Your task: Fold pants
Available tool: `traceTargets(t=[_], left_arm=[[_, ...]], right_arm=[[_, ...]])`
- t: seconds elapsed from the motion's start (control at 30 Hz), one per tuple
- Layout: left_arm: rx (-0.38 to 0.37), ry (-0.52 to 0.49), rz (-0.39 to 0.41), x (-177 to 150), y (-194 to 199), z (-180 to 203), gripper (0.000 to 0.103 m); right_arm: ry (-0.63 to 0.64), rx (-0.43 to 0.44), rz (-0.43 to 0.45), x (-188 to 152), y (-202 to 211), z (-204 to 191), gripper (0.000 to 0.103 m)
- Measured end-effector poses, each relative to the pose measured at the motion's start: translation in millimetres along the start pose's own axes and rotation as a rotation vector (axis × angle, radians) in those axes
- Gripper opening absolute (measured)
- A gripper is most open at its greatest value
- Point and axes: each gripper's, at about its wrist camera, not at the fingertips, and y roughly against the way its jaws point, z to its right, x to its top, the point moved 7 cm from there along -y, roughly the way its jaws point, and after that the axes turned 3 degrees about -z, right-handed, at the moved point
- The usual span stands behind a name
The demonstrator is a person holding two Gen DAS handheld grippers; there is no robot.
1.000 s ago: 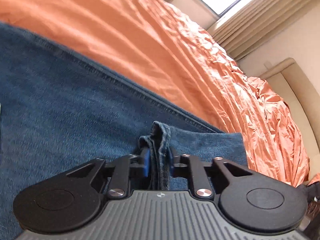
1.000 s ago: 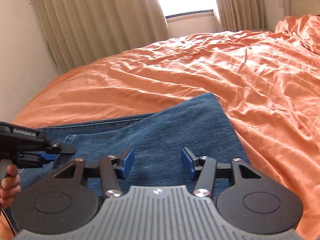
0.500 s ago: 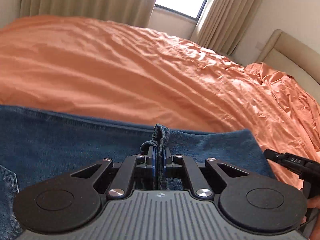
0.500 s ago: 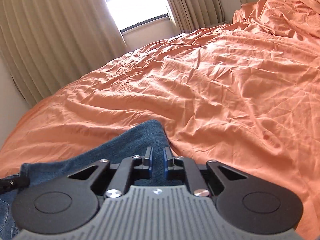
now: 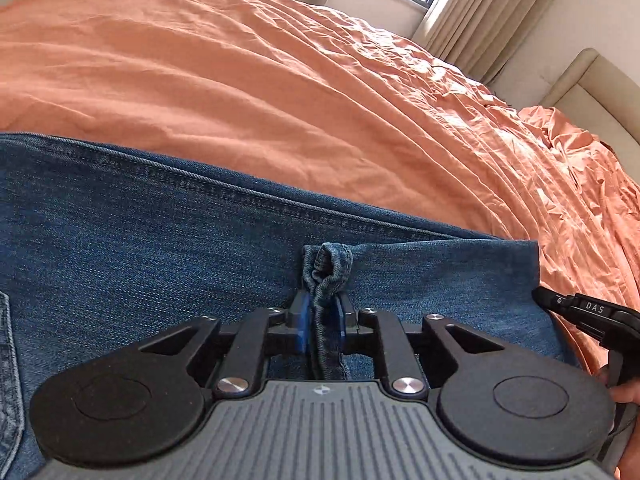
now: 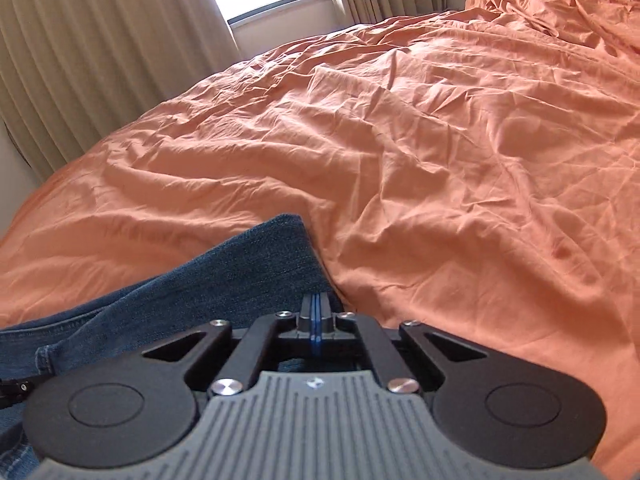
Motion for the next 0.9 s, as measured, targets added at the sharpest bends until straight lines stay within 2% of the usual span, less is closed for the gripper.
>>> traceTargets(t=[0.1,0.2,0.27,0.4,0.6,0.67,0.7,0.8,0.9], left_arm=[[0.045,-0.048,0.036,-5,23,11,0.023],[0.027,-0.065,0.076,-18,49,24,0.024],[0.024,-0.085,0.070,-32,60,35,0.024],[0.026,-0.125,0.071,-58,71,49,0.024],[0.082,-0.117,0.042,-80,64,48,0.020],[0.120,-0.091,0.002,-83,55,42,0.010],[0.140,-0.093,-0.003,-83,52,39,0.008],[0.150,-0.114,-0.014,-88,46,35,0.008],[0.150,-0.128,-0.005,-92,43,32,0.010]], right_arm=[[0.048,0.019,0.033,1,33,-1,0.000],[0.098,0.014,0.060,-7,66,3,0.000],[0.091,0.020,0.052,-17,83,5,0.000],[0.178,0.008,0.037,-50,113,1,0.000],[0.225,-0.036,-0.069,-81,108,11,0.000],[0.226,-0.031,-0.108,-88,101,16,0.000],[0.234,-0.029,-0.125,-90,98,16,0.000],[0.289,-0.044,-0.168,-100,87,15,0.000],[0.312,-0.053,-0.167,-104,83,14,0.000]])
